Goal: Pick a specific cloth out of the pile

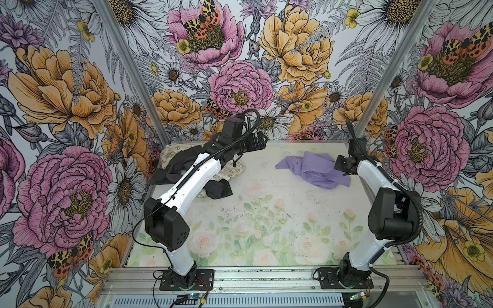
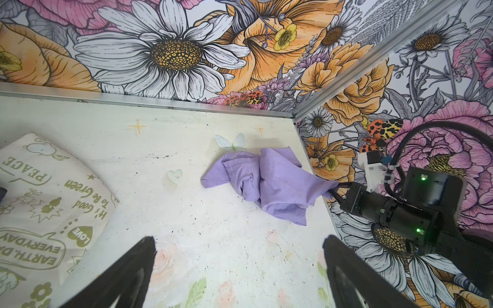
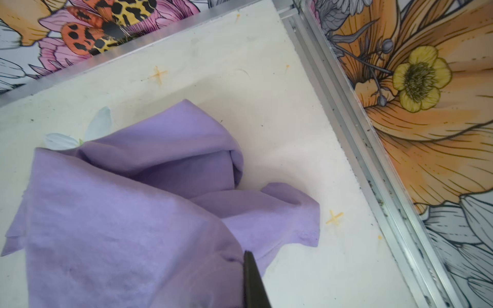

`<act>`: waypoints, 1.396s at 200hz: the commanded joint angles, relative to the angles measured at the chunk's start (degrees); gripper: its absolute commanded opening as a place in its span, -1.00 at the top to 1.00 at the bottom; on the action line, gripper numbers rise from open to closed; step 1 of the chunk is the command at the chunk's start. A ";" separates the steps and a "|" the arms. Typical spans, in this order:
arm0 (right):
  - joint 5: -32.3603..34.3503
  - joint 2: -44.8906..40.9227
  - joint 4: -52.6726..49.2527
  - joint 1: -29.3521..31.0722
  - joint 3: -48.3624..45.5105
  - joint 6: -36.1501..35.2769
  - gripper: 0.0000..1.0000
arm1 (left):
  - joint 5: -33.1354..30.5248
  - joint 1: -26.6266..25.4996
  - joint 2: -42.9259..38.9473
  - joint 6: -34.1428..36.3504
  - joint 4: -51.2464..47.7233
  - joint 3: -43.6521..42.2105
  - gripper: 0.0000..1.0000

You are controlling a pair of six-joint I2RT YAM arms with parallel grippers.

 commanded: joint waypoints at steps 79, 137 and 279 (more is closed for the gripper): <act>3.65 -8.69 -3.63 -3.30 -1.27 2.81 -0.33 | -7.98 2.51 -10.54 1.47 3.92 -10.05 -0.97; -4.09 -13.05 -0.78 -2.82 3.27 2.61 -0.56 | -17.83 5.10 -20.51 4.83 10.15 -23.10 -0.97; -5.85 -29.21 39.84 0.81 -36.40 -4.29 -0.99 | -33.74 19.85 -45.15 18.53 44.50 -73.79 -0.97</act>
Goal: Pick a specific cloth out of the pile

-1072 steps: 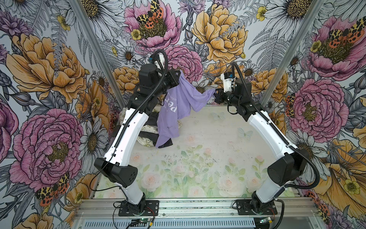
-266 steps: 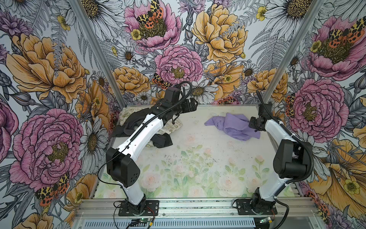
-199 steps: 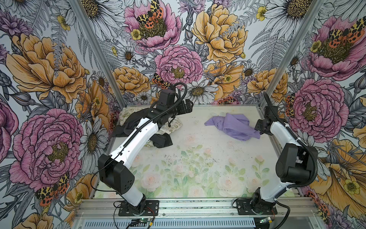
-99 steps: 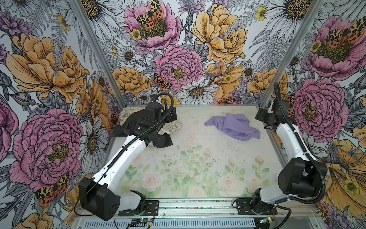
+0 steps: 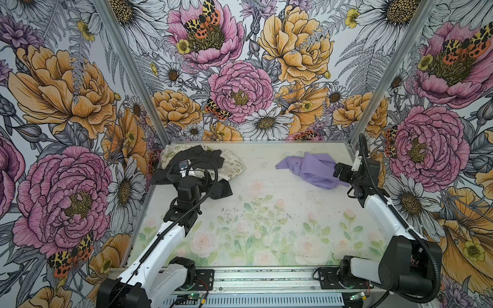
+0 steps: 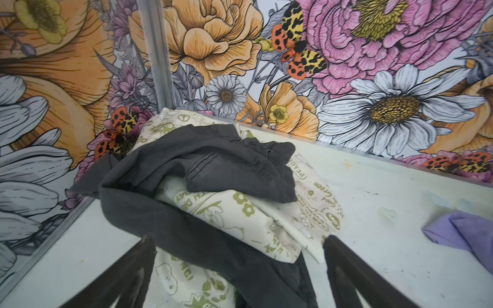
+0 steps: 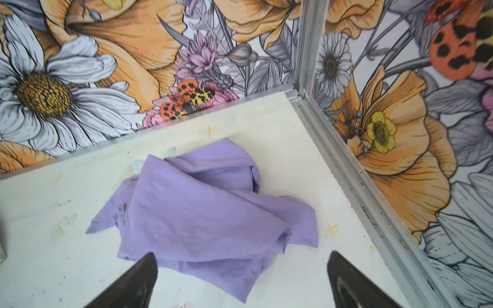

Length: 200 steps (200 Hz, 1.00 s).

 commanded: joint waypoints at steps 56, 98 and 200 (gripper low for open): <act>5.06 3.67 25.79 2.94 -12.90 -3.72 -0.99 | 1.77 8.63 4.09 1.47 21.52 -13.10 -0.97; 6.62 9.21 31.34 3.62 -13.17 -2.79 -0.99 | 4.15 9.24 11.46 2.36 29.44 -14.36 -0.97; 3.49 11.74 41.82 5.30 -17.71 -5.17 -0.99 | 15.88 11.85 23.72 3.74 31.72 -6.52 -0.97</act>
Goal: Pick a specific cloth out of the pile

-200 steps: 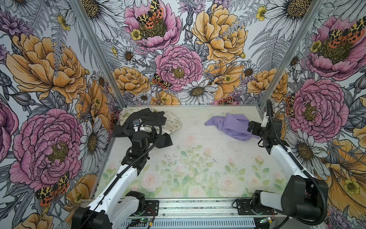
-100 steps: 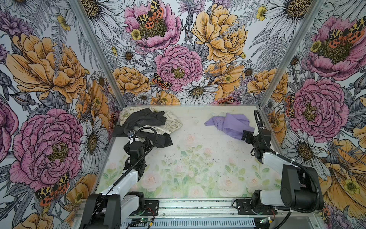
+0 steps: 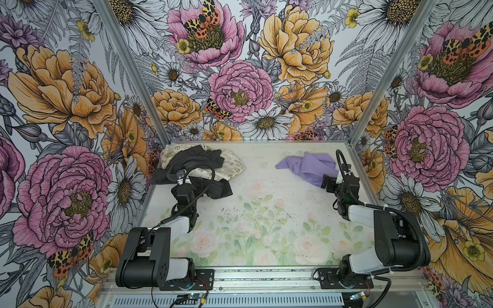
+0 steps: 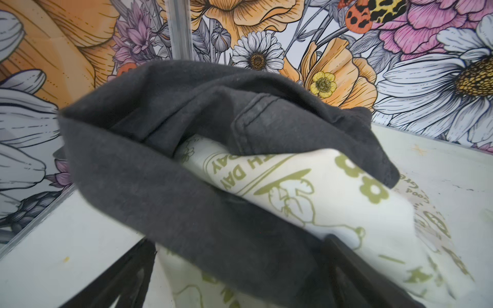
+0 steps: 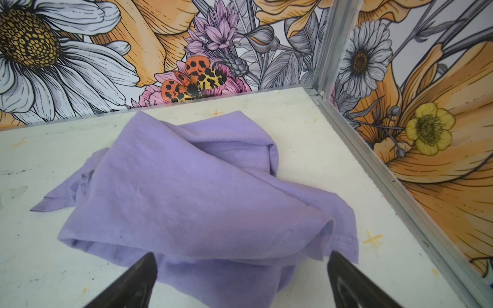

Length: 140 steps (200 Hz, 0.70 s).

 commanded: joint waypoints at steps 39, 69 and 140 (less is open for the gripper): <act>-1.56 -0.90 6.00 0.52 -1.97 -1.27 -0.99 | 8.12 1.45 0.13 1.27 1.57 0.81 -0.97; -4.04 1.15 14.26 1.13 -5.32 -3.00 -0.99 | 7.41 1.26 -0.71 0.03 4.16 -0.90 -0.97; 0.96 2.77 21.32 1.67 -8.64 -1.78 -0.99 | 9.14 5.30 1.24 2.72 6.53 -0.07 -0.97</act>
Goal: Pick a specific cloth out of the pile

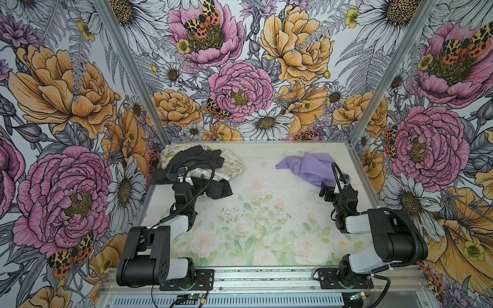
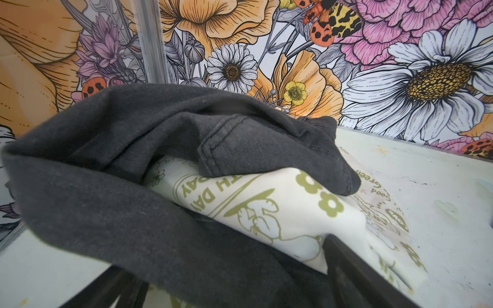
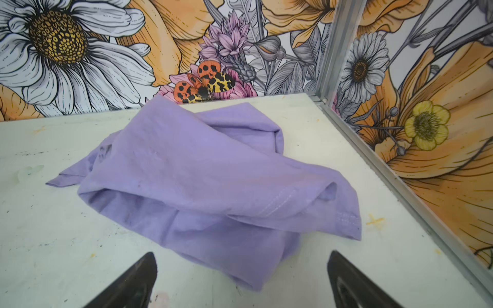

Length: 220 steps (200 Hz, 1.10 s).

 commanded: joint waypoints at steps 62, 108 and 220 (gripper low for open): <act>-0.06 0.51 -1.15 0.71 4.02 -0.92 -0.99 | 7.58 2.72 7.64 4.55 10.75 0.31 -0.97; -0.35 0.47 -0.71 0.70 3.75 -0.99 -0.99 | 4.78 2.11 11.79 4.15 21.65 -3.21 -0.97; -0.26 0.53 -0.88 0.75 3.87 -0.98 -0.99 | 0.98 -1.08 11.31 6.97 16.49 -0.95 -0.97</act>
